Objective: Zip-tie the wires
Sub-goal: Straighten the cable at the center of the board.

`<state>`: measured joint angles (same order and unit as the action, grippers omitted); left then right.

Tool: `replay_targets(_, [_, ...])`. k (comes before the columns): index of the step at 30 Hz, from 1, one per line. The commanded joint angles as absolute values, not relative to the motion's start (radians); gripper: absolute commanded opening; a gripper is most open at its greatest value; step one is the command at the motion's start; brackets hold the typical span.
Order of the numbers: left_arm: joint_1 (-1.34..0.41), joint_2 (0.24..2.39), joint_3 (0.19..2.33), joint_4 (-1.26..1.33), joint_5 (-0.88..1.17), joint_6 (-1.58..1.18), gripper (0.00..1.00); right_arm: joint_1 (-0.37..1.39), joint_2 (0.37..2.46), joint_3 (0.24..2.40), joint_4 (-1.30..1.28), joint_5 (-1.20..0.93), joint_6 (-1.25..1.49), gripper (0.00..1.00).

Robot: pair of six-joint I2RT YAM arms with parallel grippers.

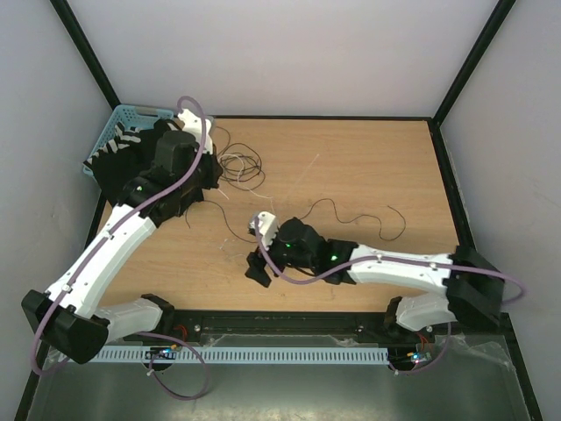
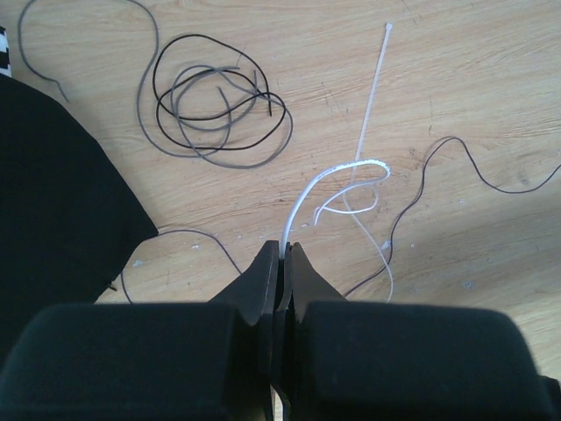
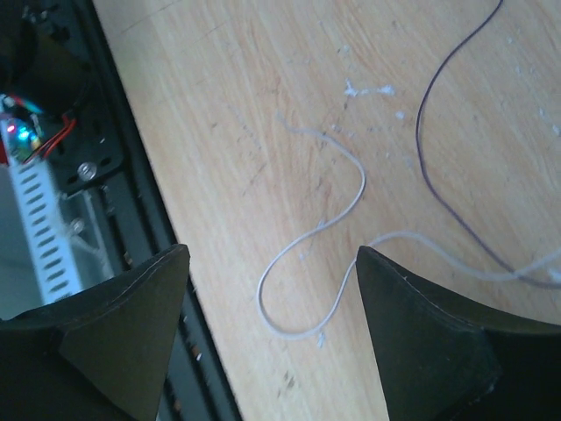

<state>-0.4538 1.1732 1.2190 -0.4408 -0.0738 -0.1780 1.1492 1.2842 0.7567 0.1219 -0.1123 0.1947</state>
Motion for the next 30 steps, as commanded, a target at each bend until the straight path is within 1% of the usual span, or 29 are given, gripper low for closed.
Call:
replay_targets(1, [-0.426, 1.138, 1.194, -0.427, -0.022, -0.189, 0.00, 1.167, 1.397, 0.837, 0.326, -0.068, 0.127, 0.88])
replay_targets(11, [-0.350, 1.110, 1.154, -0.431, 0.041, -0.191, 0.00, 1.178, 1.629, 0.912, 0.427, -0.057, 0.037, 0.88])
replay_targets(18, [-0.324, 1.103, 1.133, -0.433, 0.066, -0.192, 0.00, 1.184, 1.780, 0.975, 0.466, -0.067, 0.037, 0.86])
replay_targets(24, [-0.297, 1.101, 1.128, -0.432, 0.111, -0.188, 0.00, 1.186, 1.864, 1.029, 0.472, -0.028, 0.018, 0.84])
replay_targets(26, [-0.290, 1.100, 1.128, -0.432, 0.118, -0.188, 0.00, 1.185, 1.895, 1.049, 0.460, -0.017, 0.008, 0.80])
replay_targets(27, [-0.286, 1.099, 1.126, -0.431, 0.122, -0.189, 0.00, 1.186, 1.905, 1.061, 0.448, -0.015, 0.005, 0.76])
replay_targets(30, [-0.265, 1.093, 1.123, -0.432, 0.144, -0.190, 0.00, 1.185, 1.912, 1.069, 0.422, -0.015, 0.011, 0.60])
